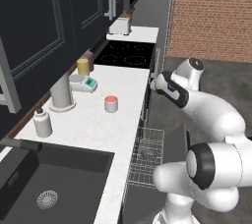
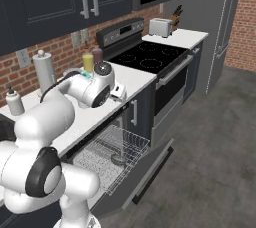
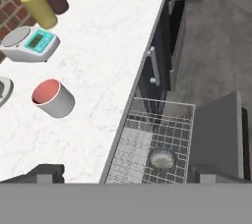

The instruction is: Pick up the cup and bowl from the counter, place them in the dishwasher, and close the dishwasher door.

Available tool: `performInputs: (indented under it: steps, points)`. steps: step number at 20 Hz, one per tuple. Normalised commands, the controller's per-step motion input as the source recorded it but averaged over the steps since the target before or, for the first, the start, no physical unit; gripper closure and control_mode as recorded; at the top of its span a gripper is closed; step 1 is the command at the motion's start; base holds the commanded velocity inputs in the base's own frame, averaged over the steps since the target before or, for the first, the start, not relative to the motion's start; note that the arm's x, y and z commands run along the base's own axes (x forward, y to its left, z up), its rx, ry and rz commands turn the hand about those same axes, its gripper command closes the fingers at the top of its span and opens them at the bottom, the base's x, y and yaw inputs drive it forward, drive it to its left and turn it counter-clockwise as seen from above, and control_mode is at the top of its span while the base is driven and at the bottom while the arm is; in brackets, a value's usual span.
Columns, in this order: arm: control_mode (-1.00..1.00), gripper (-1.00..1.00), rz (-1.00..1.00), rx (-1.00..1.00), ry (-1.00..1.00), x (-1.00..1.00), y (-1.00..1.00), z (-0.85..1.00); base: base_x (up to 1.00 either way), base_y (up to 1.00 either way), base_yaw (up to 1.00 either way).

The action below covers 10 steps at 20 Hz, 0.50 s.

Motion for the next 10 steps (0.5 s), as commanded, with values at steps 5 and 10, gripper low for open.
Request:
performInputs:
  steps: [5,10]
  points:
    - [-1.0,-1.0,0.0,0.06,0.04,0.0,0.51,-0.21,0.0,0.0,0.0]
    - [-1.0,-1.0,0.0,0.05,0.08,0.18,0.67,-0.29,0.0,0.0,0.0]
